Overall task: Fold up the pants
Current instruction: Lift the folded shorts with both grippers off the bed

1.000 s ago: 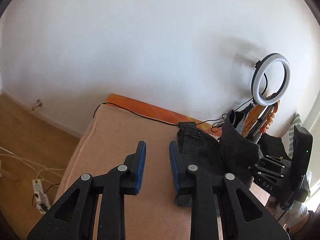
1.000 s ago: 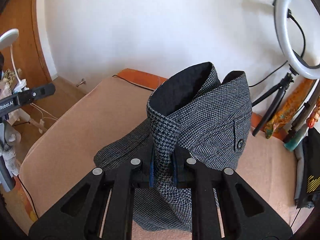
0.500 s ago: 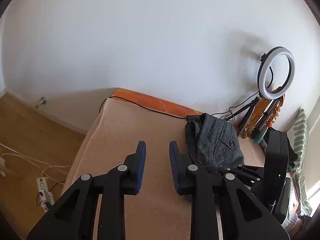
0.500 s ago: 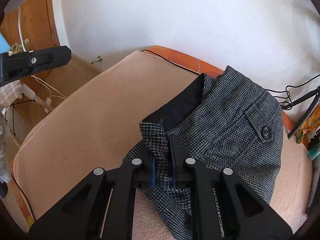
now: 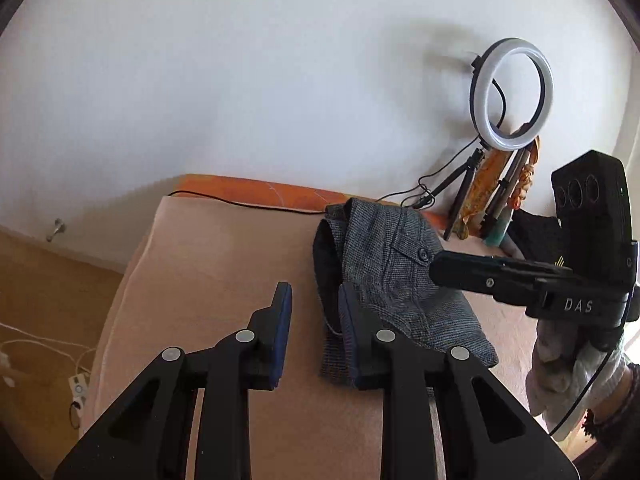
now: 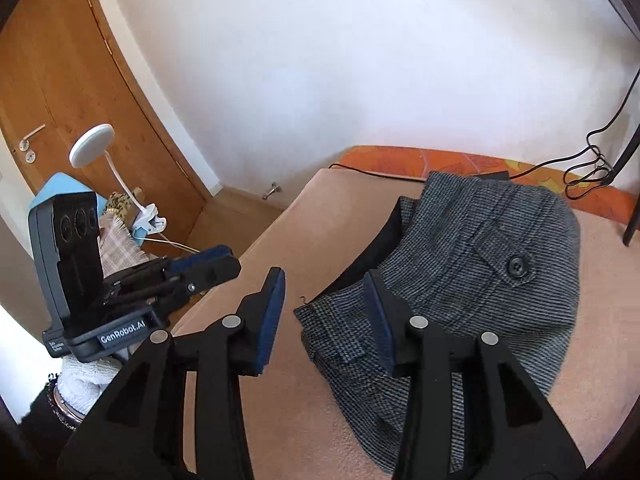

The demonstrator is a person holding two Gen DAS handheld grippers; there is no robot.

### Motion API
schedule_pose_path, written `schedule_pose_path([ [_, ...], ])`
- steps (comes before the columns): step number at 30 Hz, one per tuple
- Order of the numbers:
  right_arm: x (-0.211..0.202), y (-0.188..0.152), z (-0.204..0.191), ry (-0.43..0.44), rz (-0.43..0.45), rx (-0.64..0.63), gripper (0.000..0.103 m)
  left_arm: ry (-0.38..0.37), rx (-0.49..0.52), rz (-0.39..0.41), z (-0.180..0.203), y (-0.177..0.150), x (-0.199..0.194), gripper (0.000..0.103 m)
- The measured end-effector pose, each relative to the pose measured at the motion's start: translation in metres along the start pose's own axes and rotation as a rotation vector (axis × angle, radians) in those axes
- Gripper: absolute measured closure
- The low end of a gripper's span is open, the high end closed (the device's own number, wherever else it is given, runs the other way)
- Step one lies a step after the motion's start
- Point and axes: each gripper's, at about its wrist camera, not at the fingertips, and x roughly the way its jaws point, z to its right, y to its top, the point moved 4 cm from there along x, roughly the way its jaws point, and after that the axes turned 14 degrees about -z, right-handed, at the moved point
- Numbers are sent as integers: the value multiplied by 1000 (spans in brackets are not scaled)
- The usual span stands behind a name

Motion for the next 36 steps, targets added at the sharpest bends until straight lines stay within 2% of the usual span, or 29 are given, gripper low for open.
schedule_pose_path([
  [4, -22, 1, 28, -67, 16, 26, 60, -32, 88, -28, 37, -6, 15, 81],
  [8, -21, 10, 58, -131, 13, 64, 60, -28, 194, -65, 68, -12, 36, 81],
  [10, -19, 10, 74, -172, 0, 89, 60, -48, 173, -97, 69, -15, 49, 81],
  [12, -19, 8, 93, -190, -5, 130, 58, -21, 147, -135, 63, -19, 64, 79],
  [14, -19, 7, 113, -189, -8, 175, 46, -24, 123, -176, 58, -24, 78, 78],
  [16, -20, 7, 129, -185, 0, 213, 43, -40, 93, -198, 50, -31, 86, 77],
  [22, 0, 10, 174, -137, -60, 319, 42, -74, 60, -195, 43, -35, 81, 77],
  [23, 5, 9, 180, -117, -74, 337, 41, -101, 26, -189, 39, -35, 75, 75],
  [26, 16, 6, 193, -66, -103, 371, 34, -241, -169, -184, 25, -37, 58, 47],
  [28, 20, 3, 198, -55, -109, 371, 33, -294, -293, -186, 16, -43, 50, 45],
  [32, 27, -4, 212, 28, -115, 412, 30, -297, -475, -225, 2, -58, 50, 43],
  [36, 32, -10, 218, 101, -119, 453, 30, -340, -655, -265, -7, -71, 69, 41],
])
